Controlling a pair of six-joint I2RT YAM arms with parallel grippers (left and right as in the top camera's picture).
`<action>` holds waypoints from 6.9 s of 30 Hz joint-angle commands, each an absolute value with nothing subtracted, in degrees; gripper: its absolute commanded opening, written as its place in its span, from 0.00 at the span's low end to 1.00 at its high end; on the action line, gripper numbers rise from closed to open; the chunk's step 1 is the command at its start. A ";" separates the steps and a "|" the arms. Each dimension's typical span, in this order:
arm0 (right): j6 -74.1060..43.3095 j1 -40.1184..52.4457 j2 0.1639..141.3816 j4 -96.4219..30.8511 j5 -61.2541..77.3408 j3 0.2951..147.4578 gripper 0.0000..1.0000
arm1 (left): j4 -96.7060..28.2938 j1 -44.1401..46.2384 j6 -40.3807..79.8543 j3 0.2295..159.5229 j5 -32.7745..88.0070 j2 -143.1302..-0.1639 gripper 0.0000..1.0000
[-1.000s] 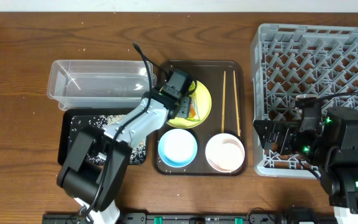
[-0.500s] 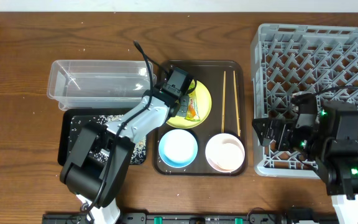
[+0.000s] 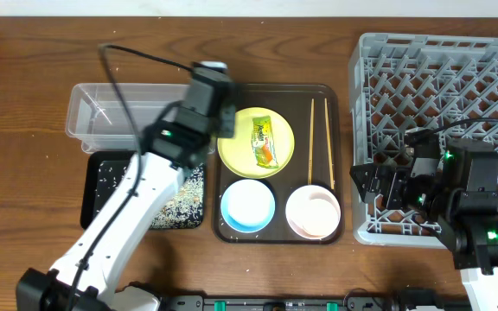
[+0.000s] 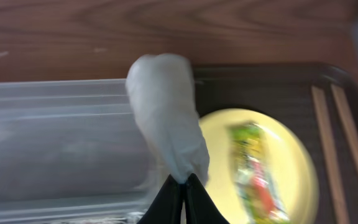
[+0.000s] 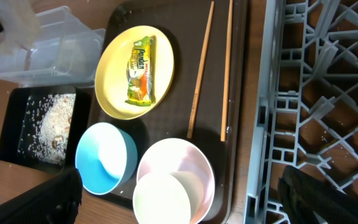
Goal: Sort waste into correct bins and load items into the dishwasher rack
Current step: 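Grasp the white tissue on the yellow plate and drop it in the clear bin, then reach the left gripper to the green snack wrapper and pinch it, then carry the wrapper left and release it into the clear bin, then reach the left gripper to the white cup in the pink bowl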
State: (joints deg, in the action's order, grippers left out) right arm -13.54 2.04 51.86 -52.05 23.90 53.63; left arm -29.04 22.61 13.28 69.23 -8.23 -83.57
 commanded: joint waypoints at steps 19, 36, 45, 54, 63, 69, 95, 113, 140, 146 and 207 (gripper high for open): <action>-12.78 1.78 51.64 -52.14 24.03 54.61 0.99 | -26.74 33.04 10.11 68.64 -5.80 -95.33 0.68; -12.78 1.80 51.64 -52.53 24.03 54.61 0.99 | -21.32 35.14 12.58 68.62 -2.85 -112.12 0.52; -12.75 1.80 51.64 -53.19 24.03 54.61 0.99 | -26.55 33.71 13.67 72.20 -2.24 -101.65 0.06; -12.78 1.80 51.64 -53.25 24.03 54.61 0.99 | -31.68 24.77 14.22 72.51 -7.77 -87.11 0.06; -12.78 1.80 51.64 -53.36 24.03 54.61 0.99 | -30.57 27.90 11.94 72.44 7.79 -94.17 0.63; -12.78 1.80 51.64 -53.87 24.03 54.61 0.99 | -29.19 33.61 10.92 72.44 -0.78 -104.71 0.72; -12.58 1.80 51.66 -53.80 24.01 54.61 0.99 | -34.06 30.35 12.95 74.02 -7.62 -93.25 0.06; -11.88 1.80 51.53 -54.92 25.69 54.61 0.99 | -35.57 16.12 13.26 74.08 -8.36 -88.01 0.75; -9.54 1.85 46.98 -57.49 29.41 54.61 0.99 | -28.60 16.21 1.19 72.66 -4.93 -101.84 0.06; -9.54 1.85 46.98 -57.69 29.39 54.61 0.99 | -30.83 13.13 5.04 72.88 -9.67 -104.47 0.06; -22.94 1.78 47.03 -57.41 14.06 54.61 0.99 | -52.62 38.02 14.76 71.57 17.63 -77.71 0.65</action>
State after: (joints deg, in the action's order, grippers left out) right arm -16.32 2.04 47.22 -57.45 20.36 53.63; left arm -52.10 33.69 12.93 72.60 18.35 -72.62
